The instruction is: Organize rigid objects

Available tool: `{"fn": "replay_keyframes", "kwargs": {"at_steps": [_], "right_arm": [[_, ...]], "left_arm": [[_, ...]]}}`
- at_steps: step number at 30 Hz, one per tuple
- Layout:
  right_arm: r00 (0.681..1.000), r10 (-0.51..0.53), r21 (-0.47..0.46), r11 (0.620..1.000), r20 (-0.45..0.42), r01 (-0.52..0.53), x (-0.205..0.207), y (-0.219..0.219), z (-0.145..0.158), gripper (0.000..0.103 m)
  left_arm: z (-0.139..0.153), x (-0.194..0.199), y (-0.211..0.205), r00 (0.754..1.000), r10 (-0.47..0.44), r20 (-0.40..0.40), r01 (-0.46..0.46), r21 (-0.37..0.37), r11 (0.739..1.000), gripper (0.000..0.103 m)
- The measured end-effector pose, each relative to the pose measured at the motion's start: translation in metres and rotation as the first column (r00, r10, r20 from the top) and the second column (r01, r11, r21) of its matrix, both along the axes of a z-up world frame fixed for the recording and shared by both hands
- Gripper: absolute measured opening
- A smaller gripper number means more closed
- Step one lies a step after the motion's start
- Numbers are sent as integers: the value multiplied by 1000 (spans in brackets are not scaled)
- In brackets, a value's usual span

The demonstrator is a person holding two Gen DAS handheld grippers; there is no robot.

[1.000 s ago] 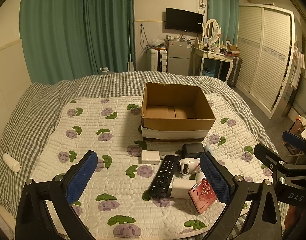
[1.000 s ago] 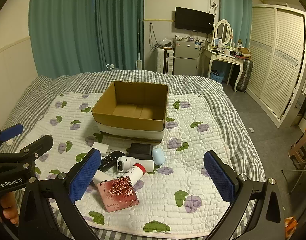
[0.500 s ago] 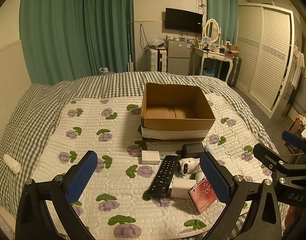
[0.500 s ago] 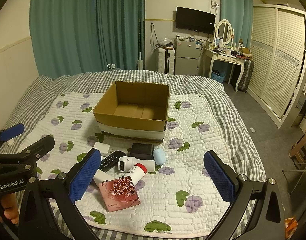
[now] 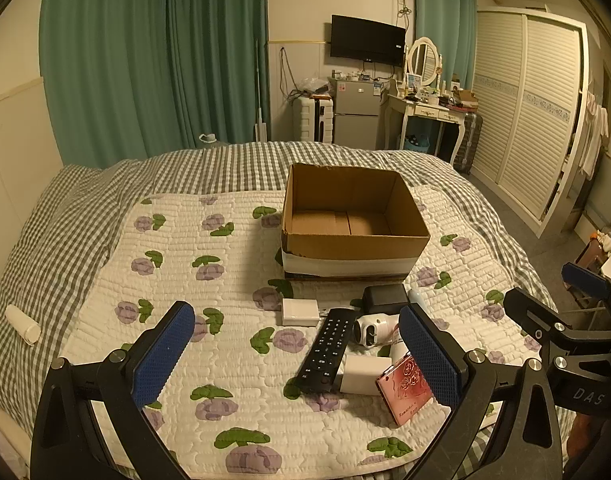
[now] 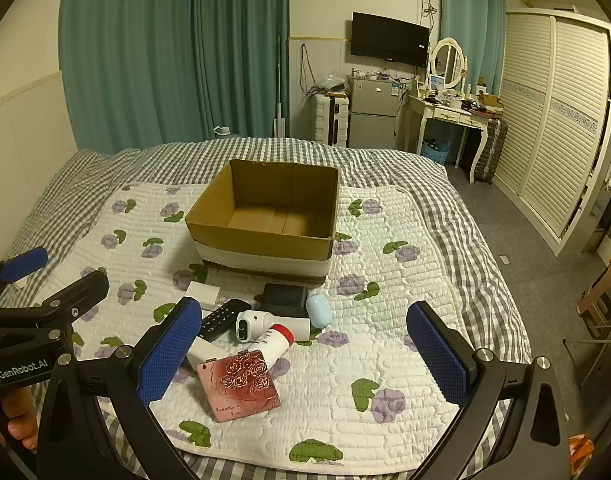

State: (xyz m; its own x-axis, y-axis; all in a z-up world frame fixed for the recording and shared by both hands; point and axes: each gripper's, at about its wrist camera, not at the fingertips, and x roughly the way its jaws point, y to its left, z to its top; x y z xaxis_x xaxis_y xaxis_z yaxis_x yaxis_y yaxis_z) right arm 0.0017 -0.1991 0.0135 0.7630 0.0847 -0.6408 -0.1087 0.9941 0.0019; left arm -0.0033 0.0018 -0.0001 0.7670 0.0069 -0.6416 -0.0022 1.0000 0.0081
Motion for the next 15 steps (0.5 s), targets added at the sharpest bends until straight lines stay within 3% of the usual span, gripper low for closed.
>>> {"fn": "replay_keyframes", "kwargs": {"at_steps": [15], "right_arm": [[1000,0,0,1000,-1,0,1,-1,0,103]], "left_arm": [[0,0,0,1000,0,0,0,1,1000,103]]}}
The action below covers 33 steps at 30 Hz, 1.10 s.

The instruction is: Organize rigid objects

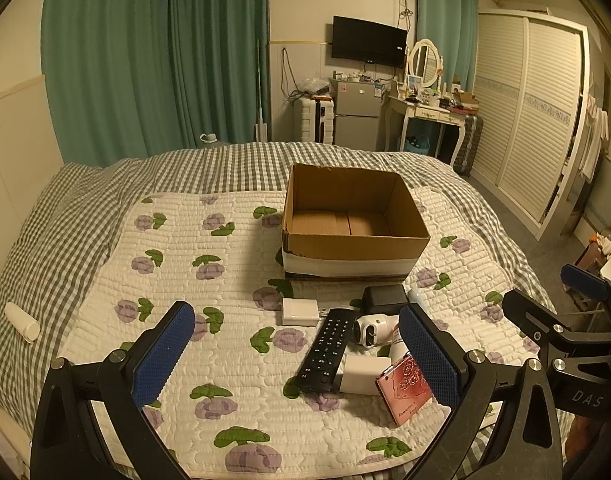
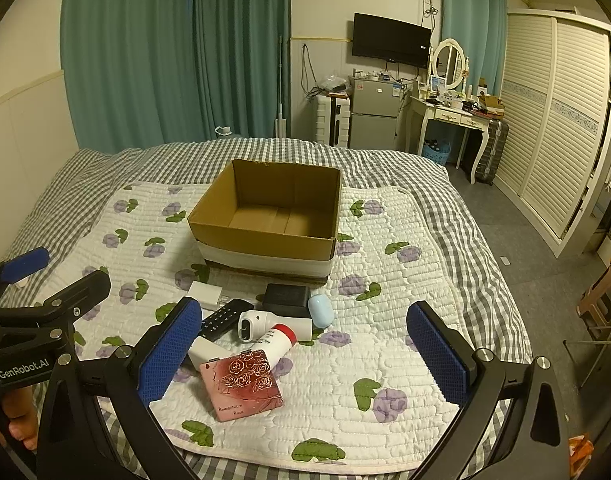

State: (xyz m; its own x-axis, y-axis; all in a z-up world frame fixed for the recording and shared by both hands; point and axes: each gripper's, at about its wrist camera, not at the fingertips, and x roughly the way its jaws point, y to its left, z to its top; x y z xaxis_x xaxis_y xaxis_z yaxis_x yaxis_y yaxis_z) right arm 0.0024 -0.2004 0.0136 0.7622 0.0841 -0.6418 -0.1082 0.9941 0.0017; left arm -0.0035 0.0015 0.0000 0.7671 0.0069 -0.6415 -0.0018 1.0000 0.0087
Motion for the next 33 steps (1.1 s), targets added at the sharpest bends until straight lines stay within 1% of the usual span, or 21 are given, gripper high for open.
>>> {"fn": "replay_keyframes", "kwargs": {"at_steps": [13,20,24,27,30,33], "right_arm": [[1000,0,0,1000,0,0,-1,3,0,103],[1000,3,-1,1000,4,-3,-3,5,2,103],[1000,14,-3,1000,-3,-14,-3,6,2,103],[999,31,-8,999,-28,-31,0,10,-6,103],[997,56,-14,998,-57,-56,2,13,-14,103],[990,86,-30,996,-111,-90,6,22,-34,103]], "left_arm": [[0,0,0,1000,-1,0,1,-2,1000,103],[2,-4,-1,1000,-5,18,5,1,1000,103],[-1,-3,4,1000,8,14,-8,0,1000,103],[-9,0,9,1000,25,-1,-25,9,1000,103],[-19,2,14,999,26,-27,-26,-3,1000,103],[-30,3,18,999,25,-48,-25,-6,1000,103]]}}
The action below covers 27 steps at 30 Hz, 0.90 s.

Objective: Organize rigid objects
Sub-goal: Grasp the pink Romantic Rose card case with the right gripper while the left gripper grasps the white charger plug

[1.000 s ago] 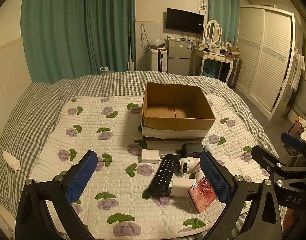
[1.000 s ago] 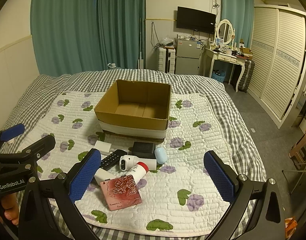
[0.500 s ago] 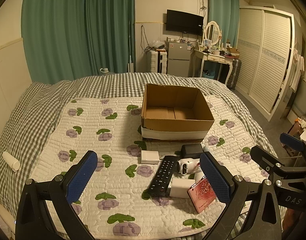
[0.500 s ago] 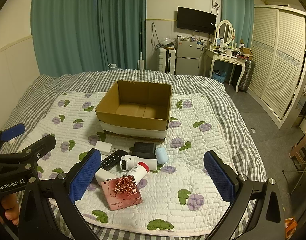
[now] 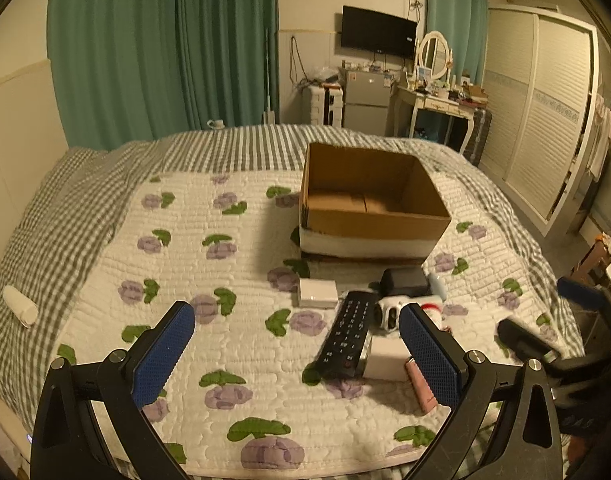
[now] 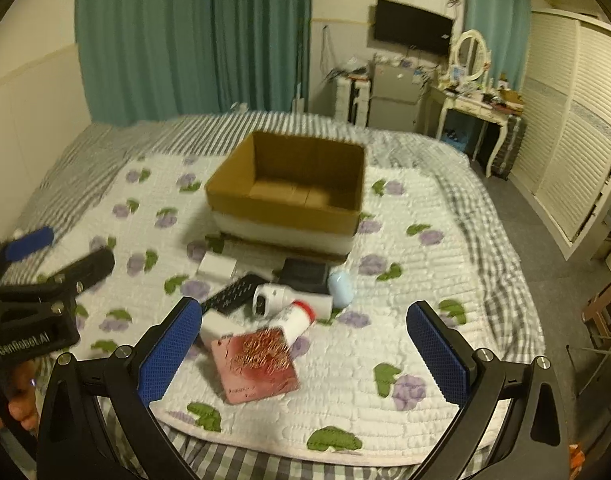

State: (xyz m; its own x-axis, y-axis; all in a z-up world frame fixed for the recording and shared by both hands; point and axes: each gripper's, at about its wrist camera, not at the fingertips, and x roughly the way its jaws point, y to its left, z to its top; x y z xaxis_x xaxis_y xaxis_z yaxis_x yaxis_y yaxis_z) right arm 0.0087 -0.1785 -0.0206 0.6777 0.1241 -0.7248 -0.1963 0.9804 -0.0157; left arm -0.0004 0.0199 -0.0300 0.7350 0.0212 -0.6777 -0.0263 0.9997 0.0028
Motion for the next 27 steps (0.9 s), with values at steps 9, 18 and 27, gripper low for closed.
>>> {"fn": "replay_keyframes", "kwargs": {"at_steps": [9,18,27], "right_arm": [[974,62,-2,998,-216,-64,16,18,-76,103],[942,118,8,993,-314,-121,38,33,-109,90],[951,132,57,991,-280,-120,30,14,-92,74]], "left_arm": [[-43,10,9,995,-2,-102,5,22,1000,103],[-71,23,6,982,-20,-186,30,46,998,103],[-71,25,-17,976,-77,-205,86,37,996,103]]}}
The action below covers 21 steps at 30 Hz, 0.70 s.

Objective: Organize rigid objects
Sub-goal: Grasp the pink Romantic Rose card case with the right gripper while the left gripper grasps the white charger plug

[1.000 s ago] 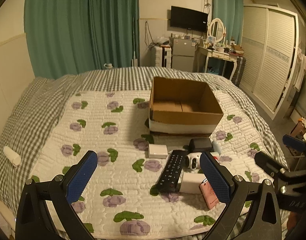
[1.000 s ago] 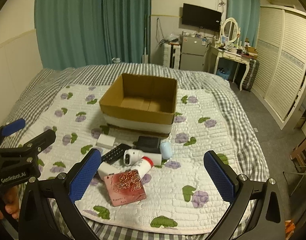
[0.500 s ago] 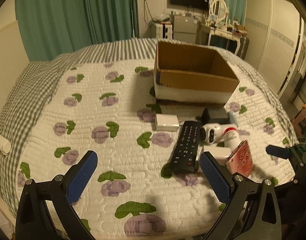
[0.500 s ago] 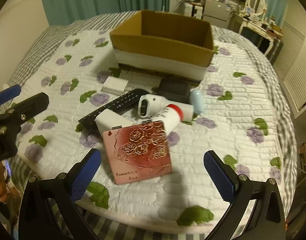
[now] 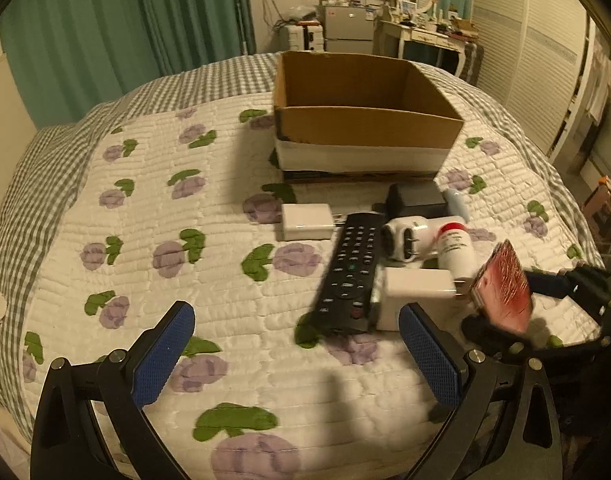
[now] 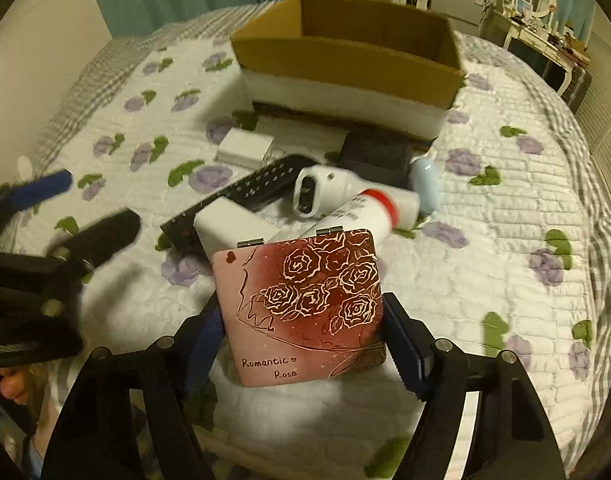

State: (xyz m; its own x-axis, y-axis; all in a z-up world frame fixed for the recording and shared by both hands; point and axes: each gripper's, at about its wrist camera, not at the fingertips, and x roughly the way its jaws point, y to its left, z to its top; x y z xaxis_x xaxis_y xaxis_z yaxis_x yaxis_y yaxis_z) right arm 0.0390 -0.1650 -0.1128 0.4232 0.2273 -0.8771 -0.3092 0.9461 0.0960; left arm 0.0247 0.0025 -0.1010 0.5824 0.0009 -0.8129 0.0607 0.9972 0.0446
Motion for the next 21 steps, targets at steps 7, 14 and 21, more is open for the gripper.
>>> {"fn": "replay_keyframes", "kwargs": {"at_steps": [7,14,21], "right_arm": [[991,-121,-40,992,63,123,1,-51,16,73],[985,-170,-13,985,29,171,3,-82,5,34],[987,-162,-9,987,-4,162,3,-85,-16,34]], "left_arm": [[0,1,-33,996,-93,-10,93,-9,996,103],[-25,16,-58,988,-139,-70,138,-22,990,102],[-48,25,-67,980,-152,-128,153,-6,988,102]]}}
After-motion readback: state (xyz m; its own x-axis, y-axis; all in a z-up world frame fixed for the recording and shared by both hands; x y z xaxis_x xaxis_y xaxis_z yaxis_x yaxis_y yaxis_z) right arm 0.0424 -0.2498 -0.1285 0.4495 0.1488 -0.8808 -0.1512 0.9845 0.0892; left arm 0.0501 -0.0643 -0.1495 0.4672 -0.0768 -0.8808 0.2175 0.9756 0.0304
